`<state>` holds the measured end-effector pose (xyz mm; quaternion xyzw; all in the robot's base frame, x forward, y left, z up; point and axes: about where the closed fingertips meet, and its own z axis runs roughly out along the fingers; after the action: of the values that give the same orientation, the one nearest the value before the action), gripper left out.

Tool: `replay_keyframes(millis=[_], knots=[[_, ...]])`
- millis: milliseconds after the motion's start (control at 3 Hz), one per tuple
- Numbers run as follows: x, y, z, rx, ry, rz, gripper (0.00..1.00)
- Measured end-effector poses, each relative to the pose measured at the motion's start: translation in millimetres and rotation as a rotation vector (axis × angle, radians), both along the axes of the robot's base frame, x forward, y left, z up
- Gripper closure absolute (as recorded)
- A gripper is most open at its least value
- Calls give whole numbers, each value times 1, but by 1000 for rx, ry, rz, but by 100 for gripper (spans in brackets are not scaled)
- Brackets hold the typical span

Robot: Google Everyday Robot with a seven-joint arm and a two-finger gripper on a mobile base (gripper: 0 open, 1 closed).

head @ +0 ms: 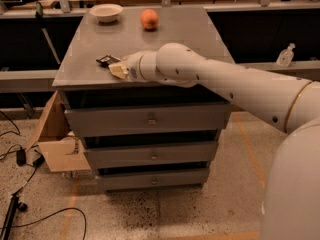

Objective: Move rxbar chocolate near orange

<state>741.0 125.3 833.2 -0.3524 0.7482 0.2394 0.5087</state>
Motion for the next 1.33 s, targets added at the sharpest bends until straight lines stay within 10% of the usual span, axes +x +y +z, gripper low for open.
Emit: replay_keyframes(millis=[333,1333], knots=[[0,0,0,0,0,0,100],[43,-155,194,-84,-471,-320,100]])
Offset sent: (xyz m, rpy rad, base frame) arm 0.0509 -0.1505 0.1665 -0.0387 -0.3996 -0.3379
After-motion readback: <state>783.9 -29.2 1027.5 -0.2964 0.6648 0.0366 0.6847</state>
